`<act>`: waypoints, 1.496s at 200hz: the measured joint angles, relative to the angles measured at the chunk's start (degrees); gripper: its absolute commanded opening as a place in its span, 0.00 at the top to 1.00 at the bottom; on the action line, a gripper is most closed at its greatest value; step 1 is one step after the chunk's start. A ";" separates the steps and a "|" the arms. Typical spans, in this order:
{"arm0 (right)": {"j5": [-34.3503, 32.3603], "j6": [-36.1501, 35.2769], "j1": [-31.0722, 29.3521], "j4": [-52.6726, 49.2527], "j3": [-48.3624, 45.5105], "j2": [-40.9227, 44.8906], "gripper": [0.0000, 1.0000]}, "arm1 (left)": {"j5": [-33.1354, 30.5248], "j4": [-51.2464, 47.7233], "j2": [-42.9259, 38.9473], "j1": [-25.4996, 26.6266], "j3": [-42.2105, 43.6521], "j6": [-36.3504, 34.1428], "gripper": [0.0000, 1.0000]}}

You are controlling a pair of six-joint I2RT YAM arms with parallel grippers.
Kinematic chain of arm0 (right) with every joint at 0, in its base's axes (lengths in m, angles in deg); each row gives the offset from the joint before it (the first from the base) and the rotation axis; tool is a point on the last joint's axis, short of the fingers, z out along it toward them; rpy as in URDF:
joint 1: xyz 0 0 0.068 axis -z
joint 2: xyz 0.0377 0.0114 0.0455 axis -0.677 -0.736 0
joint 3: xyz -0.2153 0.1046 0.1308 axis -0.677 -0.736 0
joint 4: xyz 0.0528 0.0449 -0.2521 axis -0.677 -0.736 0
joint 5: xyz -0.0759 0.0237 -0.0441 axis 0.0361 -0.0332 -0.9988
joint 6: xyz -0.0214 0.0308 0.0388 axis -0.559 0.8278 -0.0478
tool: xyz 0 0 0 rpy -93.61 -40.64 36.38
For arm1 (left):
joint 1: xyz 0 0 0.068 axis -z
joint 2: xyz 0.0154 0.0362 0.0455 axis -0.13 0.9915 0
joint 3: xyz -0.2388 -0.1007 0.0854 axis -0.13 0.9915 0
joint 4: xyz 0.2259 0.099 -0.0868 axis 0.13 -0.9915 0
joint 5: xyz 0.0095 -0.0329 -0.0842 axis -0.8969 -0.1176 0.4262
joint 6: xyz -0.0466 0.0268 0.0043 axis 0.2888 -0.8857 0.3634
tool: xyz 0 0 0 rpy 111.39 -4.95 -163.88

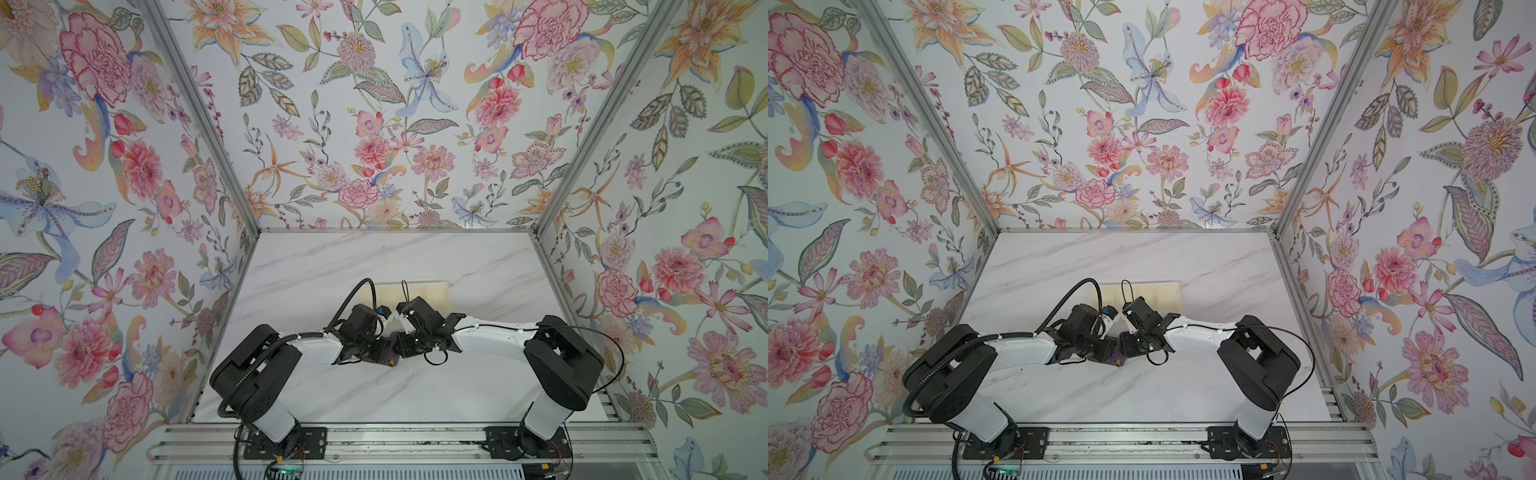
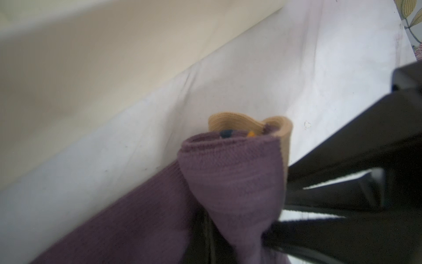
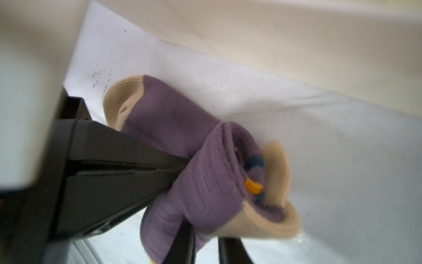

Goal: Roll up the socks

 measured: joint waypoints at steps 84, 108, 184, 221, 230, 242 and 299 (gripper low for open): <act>-4.79 -1.53 -0.98 -4.35 3.45 -2.01 0.93 | -3.17 -4.94 -1.36 0.02 -1.51 -0.52 0.86; -5.62 -2.32 -1.49 -4.33 3.89 -2.47 0.93 | -4.55 -7.37 -2.34 0.00 -1.73 -0.94 0.85; -6.16 -4.74 -2.99 -4.52 4.59 -2.62 0.93 | -6.25 -13.60 -8.74 -1.03 -1.77 -3.06 0.95; -6.16 -5.40 -3.17 -5.22 5.07 -2.73 0.93 | -7.34 -13.51 -10.29 -3.65 0.26 -3.06 0.96; -6.32 -5.60 -3.28 -5.38 5.14 -2.78 0.93 | -7.58 -13.55 -10.27 -3.96 0.92 -3.04 0.97; -6.58 -5.81 -3.50 -5.64 5.40 -2.84 0.93 | -7.69 -13.49 -10.14 -4.22 1.49 -3.02 0.97; -8.24 -7.34 -4.13 -8.44 6.43 -2.84 0.93 | -7.45 -9.97 -7.72 -4.57 2.45 -2.80 0.98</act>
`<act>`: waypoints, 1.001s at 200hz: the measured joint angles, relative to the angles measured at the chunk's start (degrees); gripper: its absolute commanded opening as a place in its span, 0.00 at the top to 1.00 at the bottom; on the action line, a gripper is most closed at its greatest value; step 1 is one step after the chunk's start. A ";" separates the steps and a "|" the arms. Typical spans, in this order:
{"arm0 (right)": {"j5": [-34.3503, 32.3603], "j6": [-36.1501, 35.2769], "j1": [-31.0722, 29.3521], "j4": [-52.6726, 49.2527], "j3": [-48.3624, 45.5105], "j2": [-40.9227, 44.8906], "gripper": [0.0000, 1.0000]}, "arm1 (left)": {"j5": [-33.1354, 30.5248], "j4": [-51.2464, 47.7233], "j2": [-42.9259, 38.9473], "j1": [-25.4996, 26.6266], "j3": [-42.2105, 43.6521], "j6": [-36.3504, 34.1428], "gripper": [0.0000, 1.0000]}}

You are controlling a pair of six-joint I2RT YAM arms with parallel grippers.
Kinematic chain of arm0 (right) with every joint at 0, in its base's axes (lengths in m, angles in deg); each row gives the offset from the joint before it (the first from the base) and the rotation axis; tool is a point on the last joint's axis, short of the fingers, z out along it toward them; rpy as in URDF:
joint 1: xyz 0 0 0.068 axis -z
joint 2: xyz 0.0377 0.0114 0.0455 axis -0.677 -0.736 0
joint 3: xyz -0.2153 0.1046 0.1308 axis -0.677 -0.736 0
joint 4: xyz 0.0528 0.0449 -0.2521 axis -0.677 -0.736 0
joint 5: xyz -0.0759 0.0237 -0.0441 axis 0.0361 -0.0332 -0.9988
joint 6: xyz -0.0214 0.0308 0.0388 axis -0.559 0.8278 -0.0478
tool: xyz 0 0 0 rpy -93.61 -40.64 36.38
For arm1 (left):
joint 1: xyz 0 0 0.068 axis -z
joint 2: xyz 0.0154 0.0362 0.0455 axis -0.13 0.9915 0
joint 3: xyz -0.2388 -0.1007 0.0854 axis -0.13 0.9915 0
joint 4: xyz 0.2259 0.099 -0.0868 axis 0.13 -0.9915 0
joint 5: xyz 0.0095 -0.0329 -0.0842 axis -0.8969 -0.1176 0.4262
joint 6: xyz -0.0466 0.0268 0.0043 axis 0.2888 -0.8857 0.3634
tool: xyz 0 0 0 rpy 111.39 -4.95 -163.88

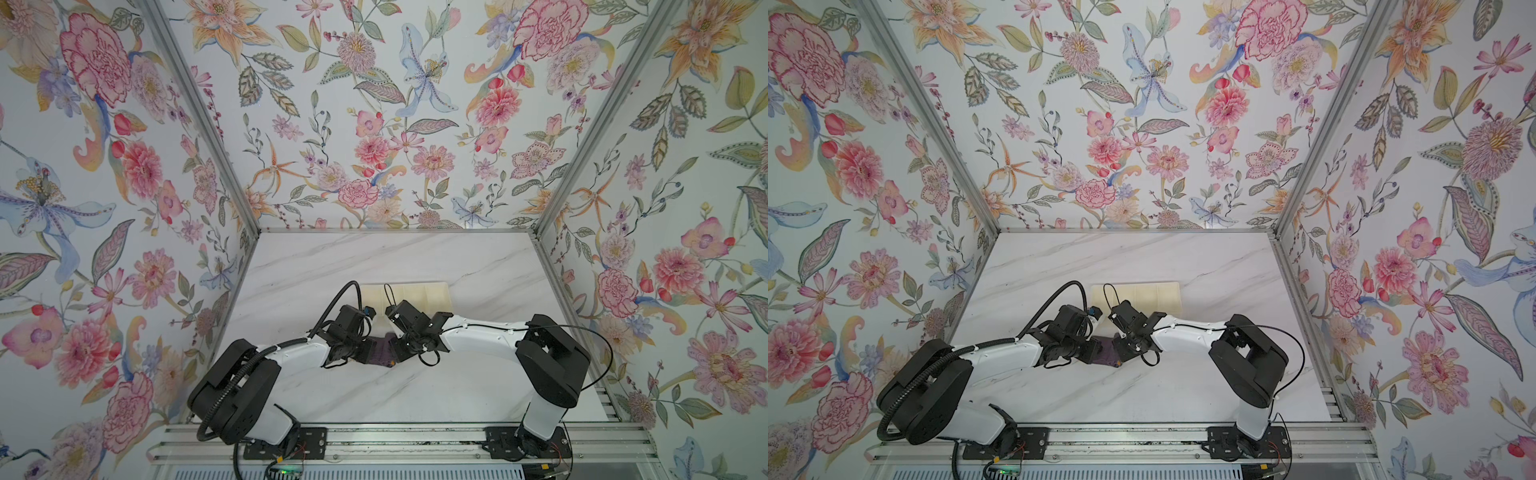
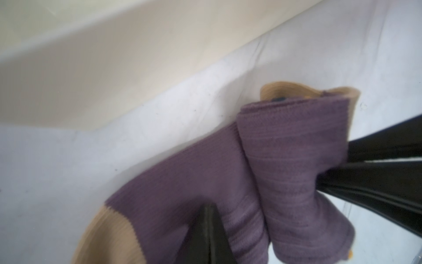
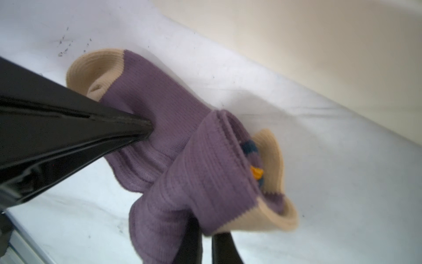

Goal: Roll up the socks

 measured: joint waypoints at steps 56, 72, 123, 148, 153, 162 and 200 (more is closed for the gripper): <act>-2.45 -2.40 -0.09 -4.92 2.43 -0.22 0.93 | 0.46 3.41 0.90 -0.04 0.59 0.44 0.98; -2.82 -2.84 -0.09 -5.77 3.08 -0.59 0.92 | 0.63 4.22 1.20 -0.04 0.63 0.44 0.98; -3.06 -3.30 -0.50 -7.19 4.35 -1.20 0.92 | 0.85 4.22 -0.20 -0.11 0.96 1.31 0.96; -3.06 -3.41 -0.50 -7.63 4.85 -1.90 0.92 | 2.08 4.70 -4.24 -0.35 1.27 2.64 0.95; -3.06 -3.41 -0.50 -7.69 4.92 -1.92 0.92 | 2.45 5.07 -5.05 -0.35 1.36 2.91 0.95; -3.06 -3.41 -0.52 -7.74 4.96 -1.95 0.92 | 3.58 5.90 -6.32 -0.35 1.57 3.63 0.96; -3.06 -3.41 -0.52 -7.74 4.98 -2.05 0.92 | 8.15 9.60 -7.37 -0.35 3.06 6.34 0.98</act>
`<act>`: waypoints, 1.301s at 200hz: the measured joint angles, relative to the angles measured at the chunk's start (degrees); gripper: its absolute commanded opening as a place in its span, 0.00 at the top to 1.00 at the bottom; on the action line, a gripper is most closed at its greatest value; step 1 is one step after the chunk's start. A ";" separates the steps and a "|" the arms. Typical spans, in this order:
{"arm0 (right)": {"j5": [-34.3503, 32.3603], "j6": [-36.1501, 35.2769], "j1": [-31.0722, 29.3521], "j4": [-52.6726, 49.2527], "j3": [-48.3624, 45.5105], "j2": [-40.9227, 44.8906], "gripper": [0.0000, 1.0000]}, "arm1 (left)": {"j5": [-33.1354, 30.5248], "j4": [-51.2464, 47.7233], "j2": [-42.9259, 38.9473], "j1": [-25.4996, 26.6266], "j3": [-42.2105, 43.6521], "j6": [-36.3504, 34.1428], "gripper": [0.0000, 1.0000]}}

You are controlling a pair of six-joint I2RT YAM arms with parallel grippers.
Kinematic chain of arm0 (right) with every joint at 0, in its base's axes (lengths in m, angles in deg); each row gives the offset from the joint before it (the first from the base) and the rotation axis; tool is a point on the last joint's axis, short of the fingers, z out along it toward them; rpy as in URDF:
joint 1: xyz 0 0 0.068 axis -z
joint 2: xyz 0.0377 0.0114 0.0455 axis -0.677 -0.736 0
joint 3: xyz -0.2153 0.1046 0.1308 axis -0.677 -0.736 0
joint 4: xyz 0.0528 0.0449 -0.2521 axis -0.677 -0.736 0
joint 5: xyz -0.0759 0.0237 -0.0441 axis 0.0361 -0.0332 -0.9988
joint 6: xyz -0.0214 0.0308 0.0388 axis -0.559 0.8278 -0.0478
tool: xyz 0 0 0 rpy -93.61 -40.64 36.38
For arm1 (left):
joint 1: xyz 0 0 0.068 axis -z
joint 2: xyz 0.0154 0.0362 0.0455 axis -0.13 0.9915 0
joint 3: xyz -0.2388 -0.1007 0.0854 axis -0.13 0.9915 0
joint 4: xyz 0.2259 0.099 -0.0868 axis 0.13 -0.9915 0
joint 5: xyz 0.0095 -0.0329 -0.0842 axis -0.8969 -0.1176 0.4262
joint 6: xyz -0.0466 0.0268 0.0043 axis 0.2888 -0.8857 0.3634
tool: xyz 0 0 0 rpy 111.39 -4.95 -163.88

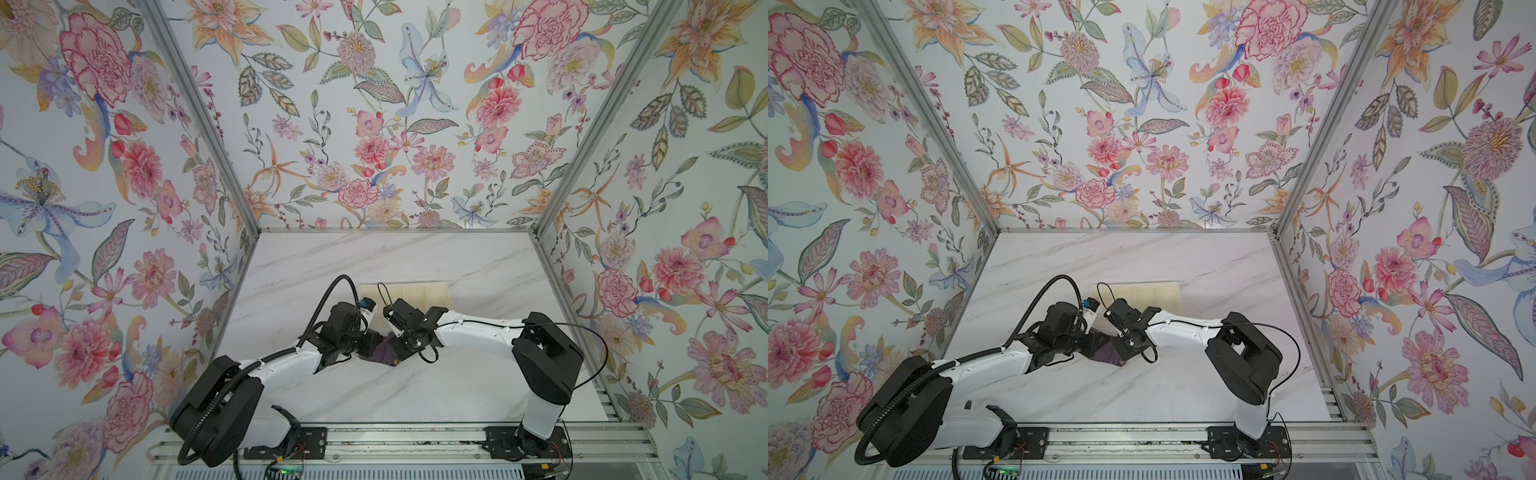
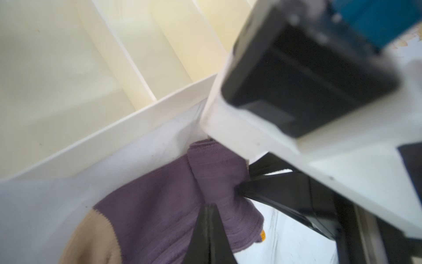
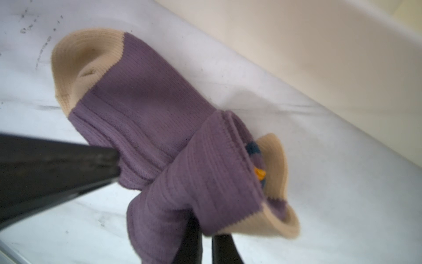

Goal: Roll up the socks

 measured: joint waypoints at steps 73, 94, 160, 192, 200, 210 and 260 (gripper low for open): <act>0.15 0.02 0.02 0.02 0.00 -0.02 0.91 | 2.97 6.08 2.54 2.29 1.97 4.22 0.95; 0.24 0.17 0.02 0.02 0.00 -0.02 0.91 | 3.23 7.74 3.87 3.06 1.97 5.14 0.95; 0.26 1.16 0.33 -0.17 0.00 -0.11 0.91 | 3.26 10.16 5.90 3.87 1.99 6.80 0.95; 0.26 1.16 0.35 -0.15 0.00 -0.13 0.91 | 3.26 10.34 5.90 3.93 1.99 7.13 0.94; 0.26 1.16 0.35 -0.15 0.00 -0.13 0.91 | 3.28 10.40 5.90 3.93 1.99 7.26 0.94; 0.26 1.16 0.35 -0.13 -0.02 -0.13 0.91 | 3.30 10.49 5.90 3.93 1.99 7.45 0.93; 0.74 1.36 0.57 -0.09 0.00 -0.20 0.91 | 3.28 11.17 6.14 4.66 1.99 8.74 0.93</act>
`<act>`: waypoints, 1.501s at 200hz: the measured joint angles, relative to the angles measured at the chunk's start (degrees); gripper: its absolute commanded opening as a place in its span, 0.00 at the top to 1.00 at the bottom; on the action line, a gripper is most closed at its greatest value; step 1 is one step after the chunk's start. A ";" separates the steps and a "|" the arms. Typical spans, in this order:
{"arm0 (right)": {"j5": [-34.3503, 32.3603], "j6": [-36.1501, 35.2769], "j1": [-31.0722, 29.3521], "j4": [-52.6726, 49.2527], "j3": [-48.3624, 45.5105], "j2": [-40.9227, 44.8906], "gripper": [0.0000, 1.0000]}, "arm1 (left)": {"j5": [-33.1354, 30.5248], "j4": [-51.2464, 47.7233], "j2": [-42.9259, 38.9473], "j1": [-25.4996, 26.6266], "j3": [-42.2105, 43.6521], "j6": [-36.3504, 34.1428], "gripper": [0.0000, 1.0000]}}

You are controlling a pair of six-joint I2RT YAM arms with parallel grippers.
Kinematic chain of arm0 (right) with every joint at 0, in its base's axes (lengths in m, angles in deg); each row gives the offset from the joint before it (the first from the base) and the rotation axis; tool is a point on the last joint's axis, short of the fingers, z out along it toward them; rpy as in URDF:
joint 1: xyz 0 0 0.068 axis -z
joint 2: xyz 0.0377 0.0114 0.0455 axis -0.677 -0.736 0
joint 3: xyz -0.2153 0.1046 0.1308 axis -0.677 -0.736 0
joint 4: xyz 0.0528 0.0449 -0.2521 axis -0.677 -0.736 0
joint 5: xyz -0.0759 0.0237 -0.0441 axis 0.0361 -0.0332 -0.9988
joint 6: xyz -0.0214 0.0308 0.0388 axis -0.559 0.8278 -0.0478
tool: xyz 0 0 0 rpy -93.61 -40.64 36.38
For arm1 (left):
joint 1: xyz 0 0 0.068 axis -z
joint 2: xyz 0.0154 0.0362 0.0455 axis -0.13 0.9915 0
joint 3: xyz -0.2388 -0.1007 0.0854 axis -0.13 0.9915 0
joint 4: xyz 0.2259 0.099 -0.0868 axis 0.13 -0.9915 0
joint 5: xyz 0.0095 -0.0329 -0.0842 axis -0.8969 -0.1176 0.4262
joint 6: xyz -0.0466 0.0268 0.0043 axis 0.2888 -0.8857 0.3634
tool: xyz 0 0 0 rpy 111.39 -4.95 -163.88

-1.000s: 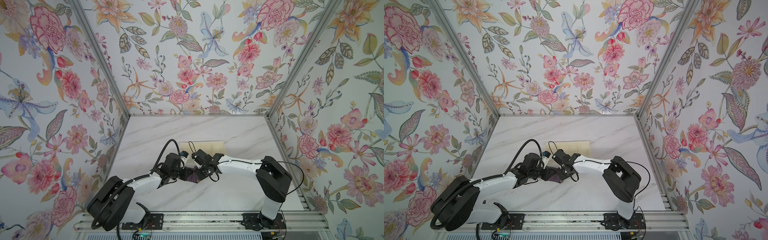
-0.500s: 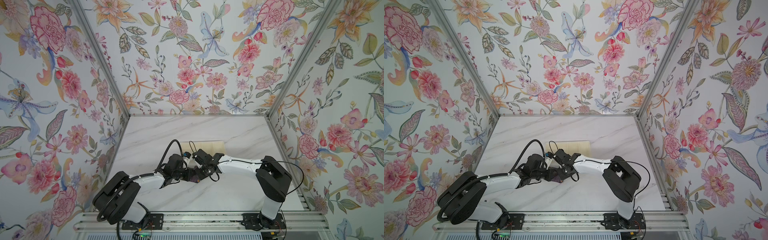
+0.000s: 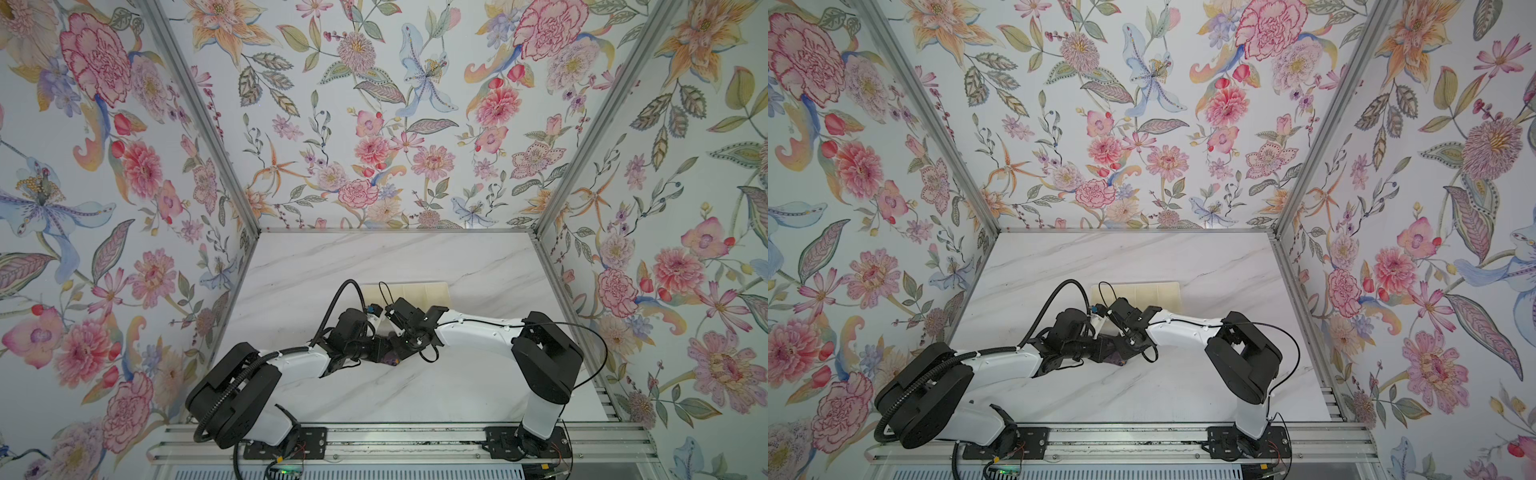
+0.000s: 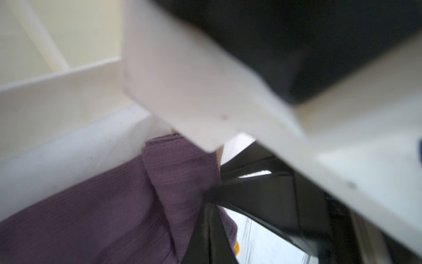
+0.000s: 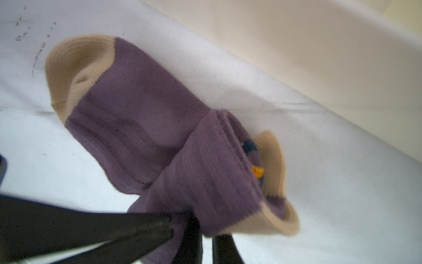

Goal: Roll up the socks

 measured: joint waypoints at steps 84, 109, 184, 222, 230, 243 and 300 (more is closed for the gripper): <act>2.01 1.05 0.76 0.11 -0.04 -0.22 0.91 | -0.96 1.62 2.16 0.96 -0.20 0.13 0.96; 2.43 1.68 1.07 0.15 -0.13 -0.22 0.91 | -2.49 0.00 2.75 1.22 -1.11 -1.18 1.00; 4.28 2.34 1.99 2.93 -1.92 0.11 0.78 | -5.20 -2.32 4.37 1.53 -2.40 -4.39 1.00; 6.56 1.90 2.73 6.32 -5.14 2.75 0.72 | -5.31 -2.60 4.42 1.55 -2.51 -5.27 1.00; 7.58 2.01 3.13 7.39 -6.27 3.63 0.68 | -5.31 -2.60 4.42 1.55 -2.51 -5.27 1.00; 9.73 2.38 3.85 9.68 -8.22 5.29 0.64 | -5.31 -2.60 4.42 1.55 -2.51 -5.27 1.00; 16.06 5.88 7.23 19.43 -16.02 12.46 0.66 | -5.03 -1.95 4.28 1.27 -2.16 -5.25 1.00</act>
